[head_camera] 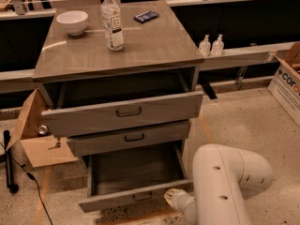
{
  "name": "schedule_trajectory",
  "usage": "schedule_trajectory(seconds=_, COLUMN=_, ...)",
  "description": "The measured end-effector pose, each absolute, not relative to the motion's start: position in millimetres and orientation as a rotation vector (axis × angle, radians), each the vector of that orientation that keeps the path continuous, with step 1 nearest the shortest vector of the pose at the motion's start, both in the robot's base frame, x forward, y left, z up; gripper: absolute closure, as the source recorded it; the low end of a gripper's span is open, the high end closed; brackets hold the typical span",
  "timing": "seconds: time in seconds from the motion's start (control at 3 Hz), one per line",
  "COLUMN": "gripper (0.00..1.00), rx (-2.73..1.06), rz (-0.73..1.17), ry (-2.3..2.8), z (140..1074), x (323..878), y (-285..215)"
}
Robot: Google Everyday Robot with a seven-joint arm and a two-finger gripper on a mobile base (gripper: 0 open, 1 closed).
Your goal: Close bottom drawer
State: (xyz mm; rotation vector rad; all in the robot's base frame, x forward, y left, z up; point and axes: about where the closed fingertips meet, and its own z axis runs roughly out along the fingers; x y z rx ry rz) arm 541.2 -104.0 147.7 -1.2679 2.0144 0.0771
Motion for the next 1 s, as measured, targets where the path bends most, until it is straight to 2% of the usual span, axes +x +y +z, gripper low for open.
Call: schedule_trajectory(seconds=1.0, gripper=1.0, rx=-1.275, rz=0.043, ry=1.817, z=162, x=618, y=-70)
